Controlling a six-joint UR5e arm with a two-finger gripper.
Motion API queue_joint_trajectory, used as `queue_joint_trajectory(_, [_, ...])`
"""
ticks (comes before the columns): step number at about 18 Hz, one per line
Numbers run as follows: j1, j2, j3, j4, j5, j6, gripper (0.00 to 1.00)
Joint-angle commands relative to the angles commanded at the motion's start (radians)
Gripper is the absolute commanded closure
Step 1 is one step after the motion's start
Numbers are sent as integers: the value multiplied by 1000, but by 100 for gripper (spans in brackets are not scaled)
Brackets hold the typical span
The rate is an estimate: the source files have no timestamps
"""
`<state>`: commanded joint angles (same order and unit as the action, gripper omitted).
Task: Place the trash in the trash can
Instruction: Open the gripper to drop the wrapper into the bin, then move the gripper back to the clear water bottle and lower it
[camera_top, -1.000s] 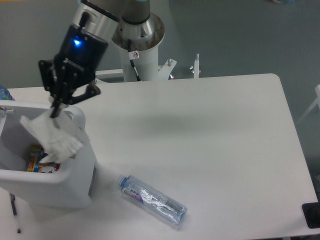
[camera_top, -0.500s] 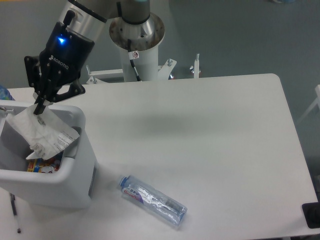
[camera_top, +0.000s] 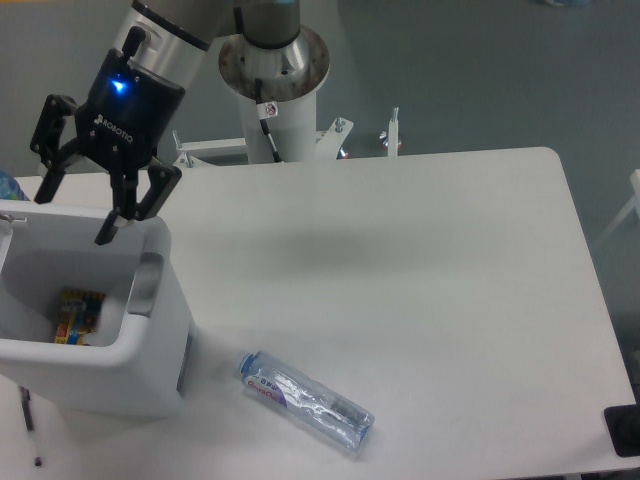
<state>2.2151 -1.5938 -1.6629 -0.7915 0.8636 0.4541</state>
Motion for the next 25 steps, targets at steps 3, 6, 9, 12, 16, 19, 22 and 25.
queue_joint_trajectory(3, [8, -17, 17, 3, 2, 3, 0])
queue_joint_trajectory(6, [55, -78, 72, 2, 2, -15, 0])
queue_joint_trajectory(9, [107, -175, 107, -2, 11, -76, 0])
queue_joint_trajectory(12, [176, -245, 112, -5, 12, -164, 0])
queue_joint_trajectory(16, [229, -290, 112, -55, 23, -270, 0])
queue_joint_trajectory(19, [229, -339, 138, -58, 109, -408, 0])
queue_joint_trajectory(22, [215, -412, 198, -64, 221, -497, 0])
queue_joint_trajectory(25, [189, -475, 271, -139, 302, -564, 0])
